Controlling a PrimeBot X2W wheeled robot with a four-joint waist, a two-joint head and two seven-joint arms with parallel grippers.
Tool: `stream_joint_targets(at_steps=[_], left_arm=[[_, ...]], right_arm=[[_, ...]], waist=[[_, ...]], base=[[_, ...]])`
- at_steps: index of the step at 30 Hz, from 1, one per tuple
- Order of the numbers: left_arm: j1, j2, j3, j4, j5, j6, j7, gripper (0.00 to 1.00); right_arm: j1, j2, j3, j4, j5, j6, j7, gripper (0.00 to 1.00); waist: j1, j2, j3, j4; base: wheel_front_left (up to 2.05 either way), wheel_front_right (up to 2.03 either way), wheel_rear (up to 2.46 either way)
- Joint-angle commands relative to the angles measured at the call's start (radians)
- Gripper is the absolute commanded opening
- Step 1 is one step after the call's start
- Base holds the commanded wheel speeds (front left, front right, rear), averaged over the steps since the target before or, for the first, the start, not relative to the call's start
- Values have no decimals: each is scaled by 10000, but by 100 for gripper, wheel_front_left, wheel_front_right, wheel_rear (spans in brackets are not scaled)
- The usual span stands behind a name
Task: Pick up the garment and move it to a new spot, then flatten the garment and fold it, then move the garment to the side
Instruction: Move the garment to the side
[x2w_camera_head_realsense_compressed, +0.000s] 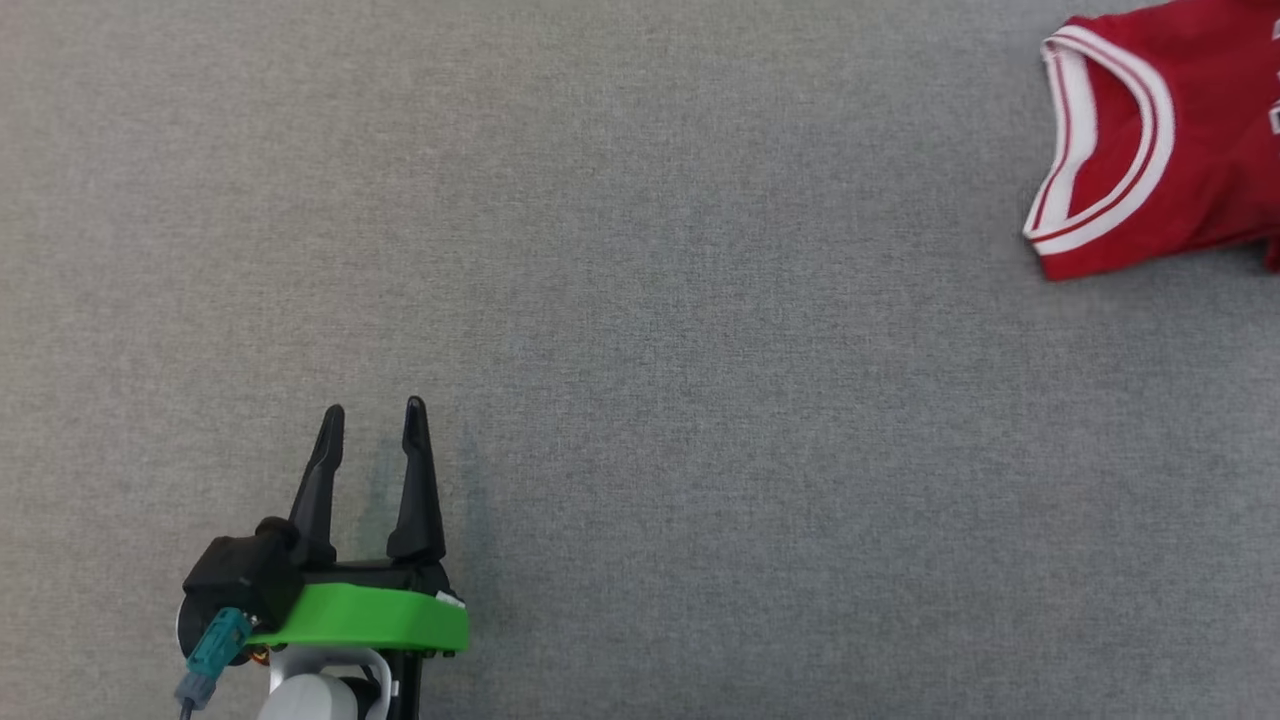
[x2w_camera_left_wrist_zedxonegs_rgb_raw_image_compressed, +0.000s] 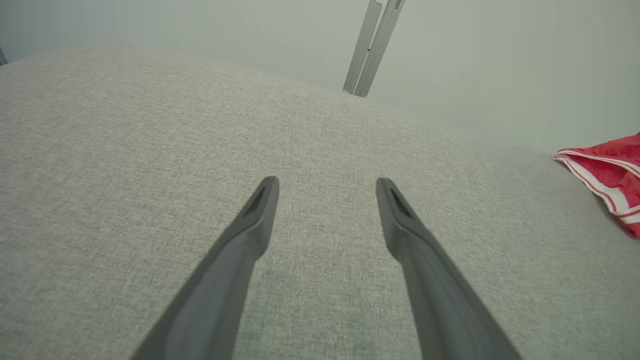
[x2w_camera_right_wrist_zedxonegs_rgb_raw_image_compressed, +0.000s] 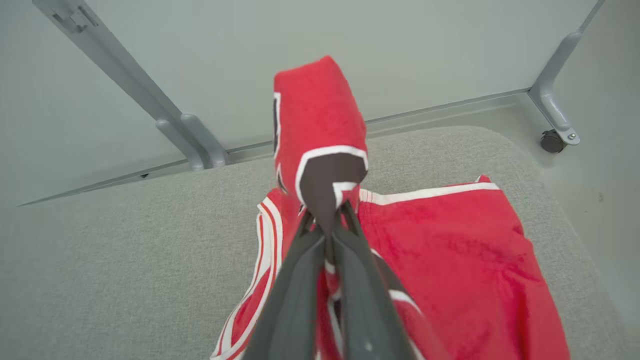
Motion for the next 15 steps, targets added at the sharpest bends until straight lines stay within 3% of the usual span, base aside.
stream_joint_targets(at_steps=[1, 12, 13, 14, 15], left_arm=[[-171, 27, 95, 27, 87, -32, 1, 100], [-479, 30, 348, 106, 356, -208, 1, 100], [-473, 30, 337, 116, 375, -212, 1, 100], [-466, 30, 329, 127, 403, -212, 1, 100], [-467, 30, 307, 98, 428, -207, 1, 100]], right_arm=[[-192, -93, -253, -231, -109, 2, 184, 0], [-64, -145, -1869, -569, -1269, 1, 921, 0], [-154, -226, -2121, -501, -1758, 1, 502, 40], [-243, -279, -2314, -375, -2151, 1, 168, 100], [-319, -241, -2467, -192, -2615, 1, -247, 100]], waist=[[-1, -1, 386, -322], [-1, -1, 578, -303], [-1, -1, 615, -288], [-1, -1, 656, -279], [-1, -1, 703, -271]], base=[[0, 0, 0], [0, 0, 0], [0, 0, 0], [0, 0, 0], [0, 0, 0]])
